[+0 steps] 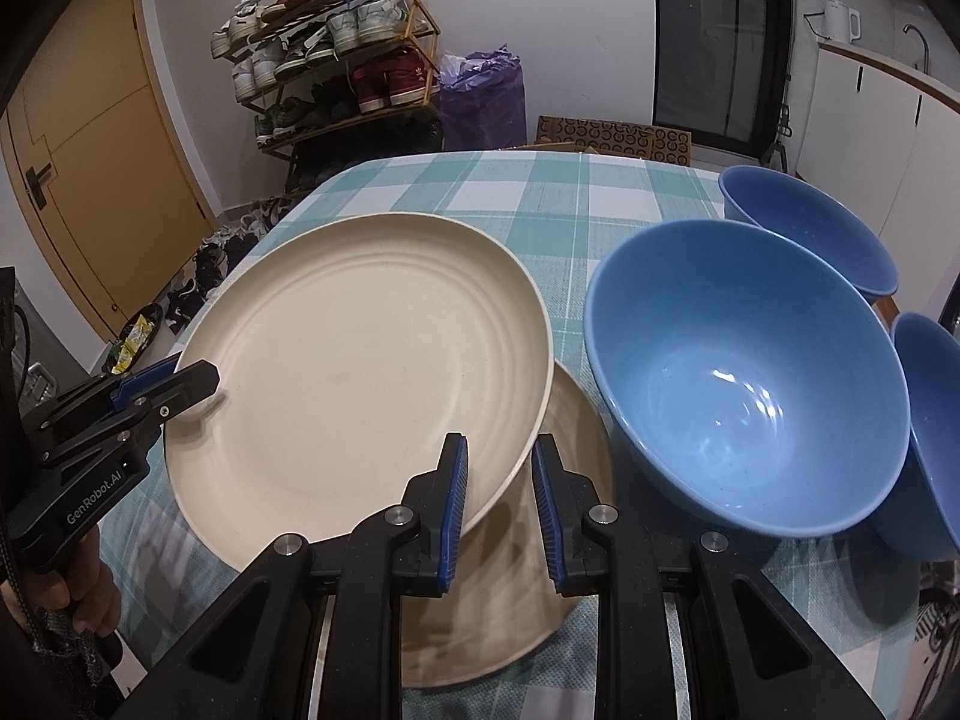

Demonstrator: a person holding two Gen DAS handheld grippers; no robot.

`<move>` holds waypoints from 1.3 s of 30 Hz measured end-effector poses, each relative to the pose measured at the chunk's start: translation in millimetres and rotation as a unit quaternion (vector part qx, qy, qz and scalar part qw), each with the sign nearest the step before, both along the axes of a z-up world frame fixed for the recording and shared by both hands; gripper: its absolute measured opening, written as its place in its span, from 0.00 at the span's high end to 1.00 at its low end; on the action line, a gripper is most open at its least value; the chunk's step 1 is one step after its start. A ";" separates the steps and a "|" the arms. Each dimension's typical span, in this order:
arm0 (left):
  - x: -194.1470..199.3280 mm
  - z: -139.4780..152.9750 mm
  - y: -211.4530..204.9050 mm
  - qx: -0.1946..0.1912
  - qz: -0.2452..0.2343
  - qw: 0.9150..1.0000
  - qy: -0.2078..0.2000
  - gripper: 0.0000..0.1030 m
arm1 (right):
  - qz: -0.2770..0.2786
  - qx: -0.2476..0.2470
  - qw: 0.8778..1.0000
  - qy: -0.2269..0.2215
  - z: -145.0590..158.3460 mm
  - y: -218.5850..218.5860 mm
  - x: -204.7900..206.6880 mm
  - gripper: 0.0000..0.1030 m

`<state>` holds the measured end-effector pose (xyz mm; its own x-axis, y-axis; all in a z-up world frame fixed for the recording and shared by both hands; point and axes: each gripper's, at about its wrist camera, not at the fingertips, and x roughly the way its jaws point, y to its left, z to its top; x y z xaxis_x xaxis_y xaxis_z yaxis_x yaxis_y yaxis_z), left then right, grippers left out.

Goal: Organize plates and bowls
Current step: 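Lift the cream plate with both grippers and carry it over the plate stack, then lower the held cream plate onto the stacked plates with both grippers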

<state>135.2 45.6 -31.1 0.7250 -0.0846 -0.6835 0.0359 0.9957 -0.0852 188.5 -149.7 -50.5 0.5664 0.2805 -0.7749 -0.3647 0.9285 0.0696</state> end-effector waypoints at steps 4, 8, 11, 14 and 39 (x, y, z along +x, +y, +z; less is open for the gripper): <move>2.0 -4.8 -4.4 0.004 -0.004 1.000 0.007 0.81 | -0.005 -0.005 1.000 0.001 -3.2 -3.5 -1.3 0.78; 1.5 -7.7 -7.1 0.009 -0.008 1.000 0.012 0.81 | -0.006 -0.009 1.000 0.004 -6.1 -5.1 -2.7 0.78; 1.4 -8.8 -8.5 0.011 -0.011 1.000 0.014 0.81 | -0.007 -0.013 1.000 0.005 -8.3 -6.0 -4.3 0.78; 1.8 -10.7 -10.7 0.016 -0.018 1.000 0.018 0.81 | -0.008 -0.012 1.000 0.007 -9.7 -7.6 -5.7 0.78; -0.3 -20.5 -32.7 0.065 -0.067 0.995 0.045 0.79 | -0.015 -0.026 0.999 0.017 -15.3 -22.0 -20.5 0.78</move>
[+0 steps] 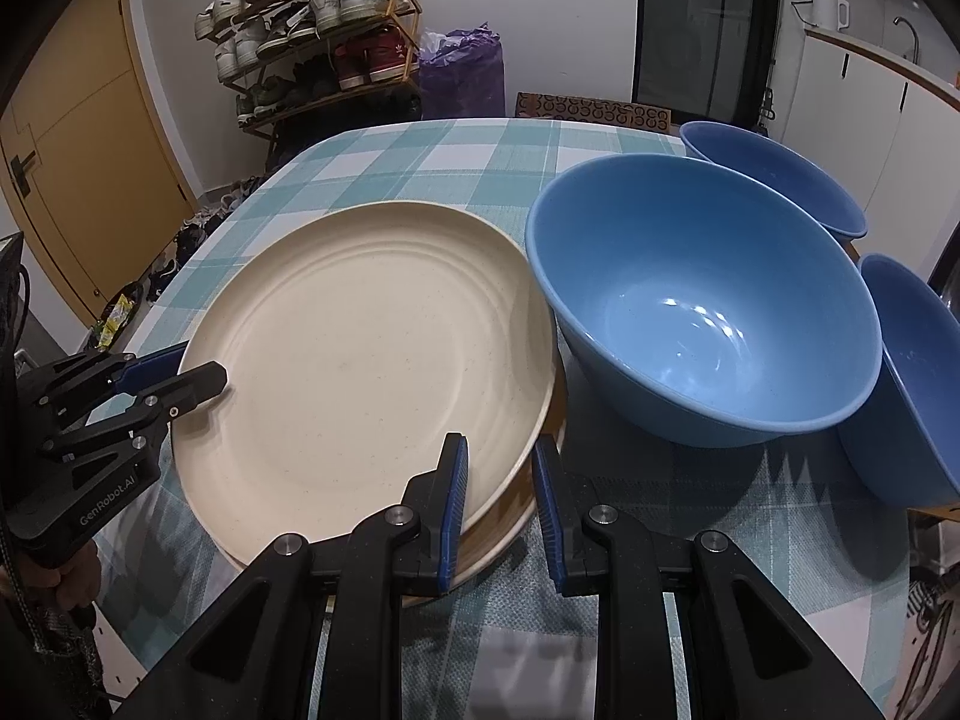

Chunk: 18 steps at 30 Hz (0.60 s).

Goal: Organize plates and bowls
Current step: 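Lower the held cream plate onto the stacked plates with both grippers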

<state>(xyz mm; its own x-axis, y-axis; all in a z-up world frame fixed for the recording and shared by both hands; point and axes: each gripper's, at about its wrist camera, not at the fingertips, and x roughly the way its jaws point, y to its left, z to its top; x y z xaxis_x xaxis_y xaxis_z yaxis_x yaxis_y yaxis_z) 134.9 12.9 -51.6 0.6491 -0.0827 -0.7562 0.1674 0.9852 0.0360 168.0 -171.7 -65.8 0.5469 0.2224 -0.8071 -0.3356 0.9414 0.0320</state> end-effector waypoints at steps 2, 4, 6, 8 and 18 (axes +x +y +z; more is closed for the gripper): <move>0.4 -0.8 0.4 -0.001 -0.001 1.000 0.001 0.79 | 0.000 -0.001 1.000 0.000 0.3 -0.4 -1.9 0.78; -0.7 -0.6 0.4 0.000 -0.002 1.000 0.002 0.79 | 0.000 0.000 1.000 0.000 0.4 -0.3 -1.8 0.78; -1.8 -0.4 -0.6 0.003 -0.003 1.000 0.001 0.79 | 0.000 0.000 1.000 0.001 0.4 -0.2 -1.8 0.78; -2.7 0.1 -1.0 0.006 -0.004 1.000 0.000 0.79 | 0.000 -0.001 1.000 0.001 0.2 -0.3 -2.2 0.78; -4.0 -1.8 -3.4 0.012 -0.014 1.000 0.008 0.78 | 0.001 -0.006 1.000 0.001 -1.8 1.3 -4.5 0.77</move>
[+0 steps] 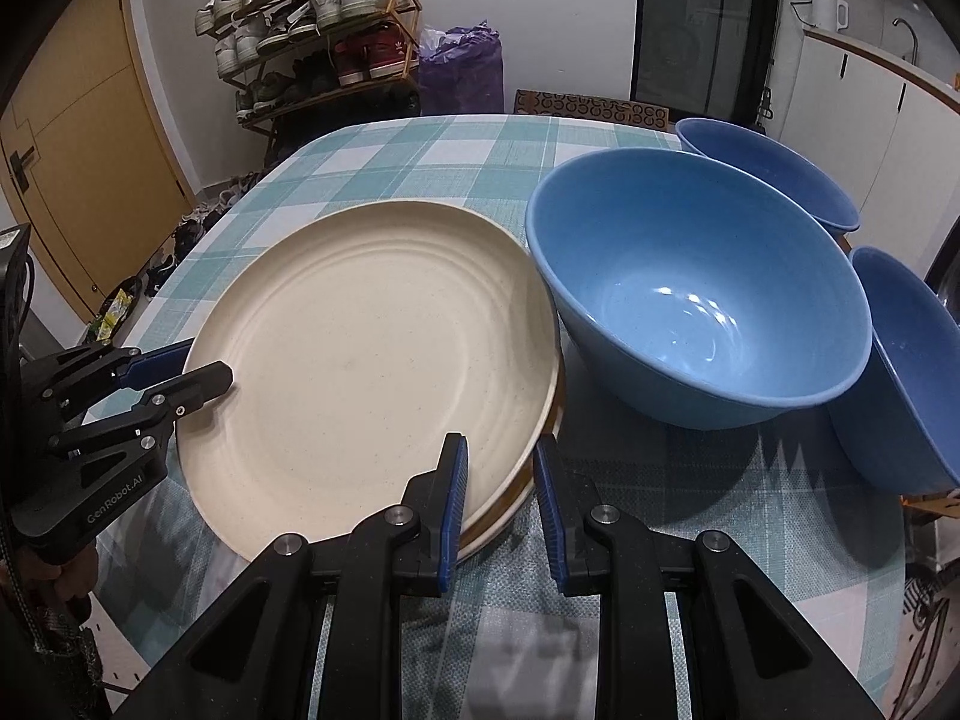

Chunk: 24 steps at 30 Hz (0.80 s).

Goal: Organize plates and bowls
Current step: 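Lower the held cream plate onto the stacked plates with both grippers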

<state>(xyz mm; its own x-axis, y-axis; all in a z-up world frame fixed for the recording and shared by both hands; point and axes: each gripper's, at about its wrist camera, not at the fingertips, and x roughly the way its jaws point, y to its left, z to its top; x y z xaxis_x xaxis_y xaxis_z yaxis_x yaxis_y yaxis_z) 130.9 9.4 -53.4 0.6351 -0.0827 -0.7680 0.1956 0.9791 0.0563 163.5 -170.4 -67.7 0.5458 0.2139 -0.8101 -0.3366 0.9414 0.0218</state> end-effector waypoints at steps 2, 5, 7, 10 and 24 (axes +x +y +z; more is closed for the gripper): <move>-0.5 0.1 -0.6 0.001 -0.002 1.000 0.001 0.78 | 0.001 -0.003 1.000 -0.001 -0.7 0.4 -0.6 0.76; -1.0 0.2 -2.0 0.003 -0.003 1.000 0.003 0.77 | 0.001 -0.007 1.000 -0.003 -1.2 0.5 -2.9 0.76; -0.9 -0.4 -2.4 0.003 -0.005 1.000 0.006 0.76 | 0.002 -0.012 1.000 -0.005 -2.0 0.8 -3.5 0.76; -1.7 -0.5 -2.9 0.001 -0.009 1.000 0.008 0.75 | 0.005 -0.026 1.000 -0.010 -3.3 3.6 -3.2 0.76; -3.2 -0.5 -2.5 0.002 -0.014 1.000 0.013 0.65 | 0.011 -0.045 0.999 -0.003 -14.8 7.7 0.9 0.67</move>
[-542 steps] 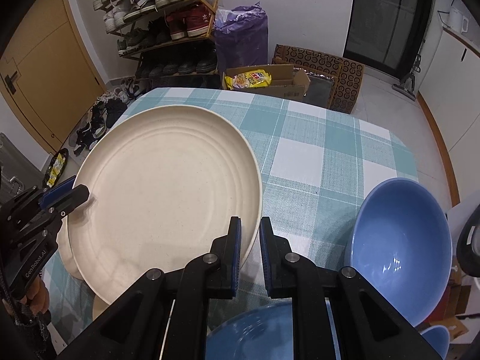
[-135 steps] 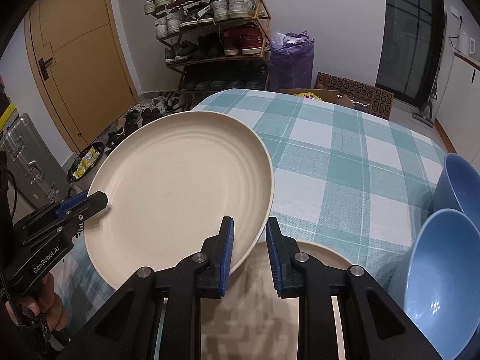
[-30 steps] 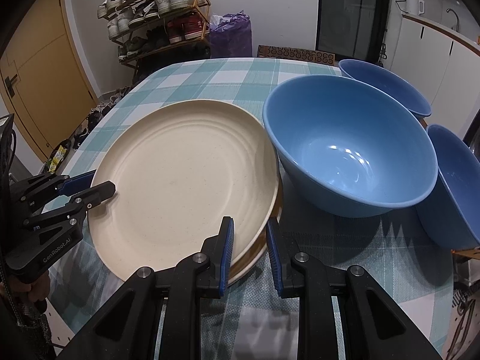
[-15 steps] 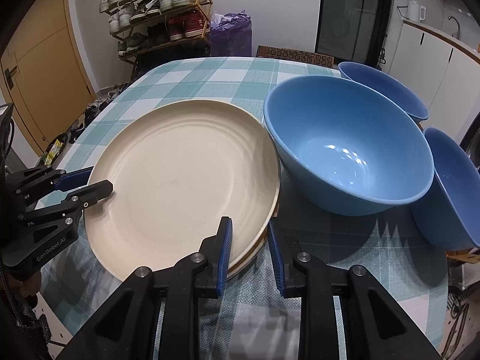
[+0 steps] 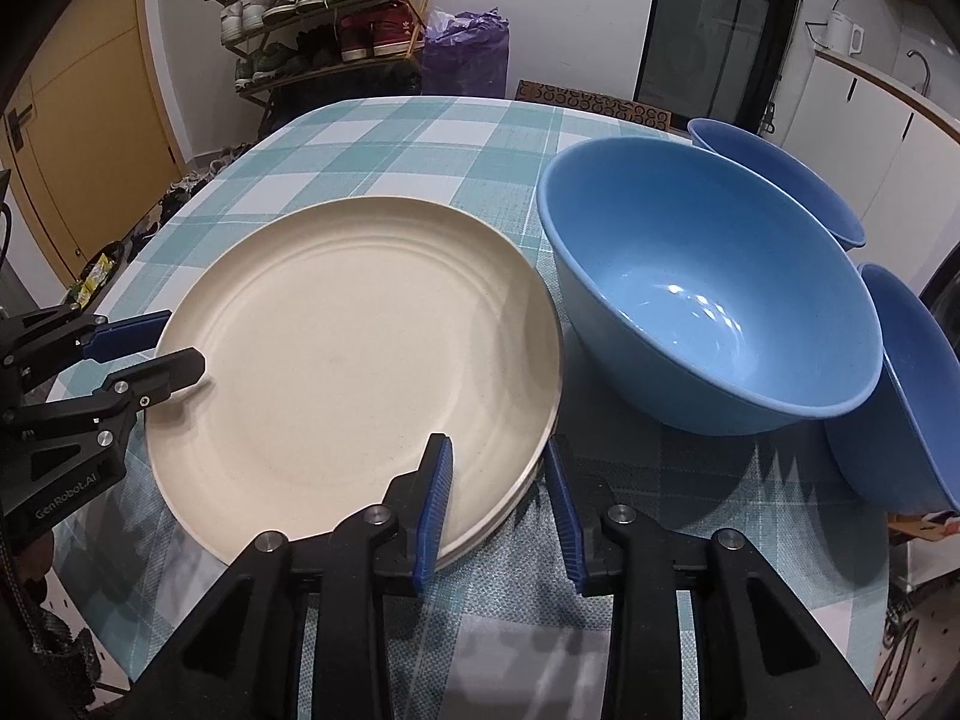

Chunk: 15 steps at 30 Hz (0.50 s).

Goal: Organize plates and bowls
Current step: 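Lower the held cream plate onto the stacked plates with both grippers, then open both grippers and pull back from the plate stack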

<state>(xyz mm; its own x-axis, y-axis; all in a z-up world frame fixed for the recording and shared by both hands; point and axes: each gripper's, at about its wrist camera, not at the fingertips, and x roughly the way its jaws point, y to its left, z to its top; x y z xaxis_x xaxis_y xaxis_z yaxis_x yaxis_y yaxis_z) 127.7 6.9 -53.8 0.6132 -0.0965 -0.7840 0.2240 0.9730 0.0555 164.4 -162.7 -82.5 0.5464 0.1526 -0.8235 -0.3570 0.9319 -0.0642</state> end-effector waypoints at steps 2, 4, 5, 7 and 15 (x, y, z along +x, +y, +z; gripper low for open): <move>0.4 -1.0 -0.4 0.001 0.001 1.000 0.000 0.63 | 0.001 0.001 1.000 0.000 0.2 0.0 -0.6 0.66; 0.3 -0.8 0.0 -0.002 0.001 1.000 0.001 0.63 | 0.002 0.003 1.000 0.000 0.3 -0.8 -0.6 0.65; 0.8 -1.3 0.3 -0.004 0.002 1.000 0.001 0.63 | 0.003 0.006 1.000 0.001 0.1 -1.3 -0.5 0.63; 2.1 -2.0 1.8 -0.010 0.006 1.000 0.002 0.55 | 0.007 0.017 1.000 0.007 -0.1 -2.2 -0.1 0.57; 6.4 -4.7 7.7 -0.032 0.025 0.999 0.011 0.52 | 0.017 0.039 0.999 0.017 2.6 -4.8 -1.9 0.46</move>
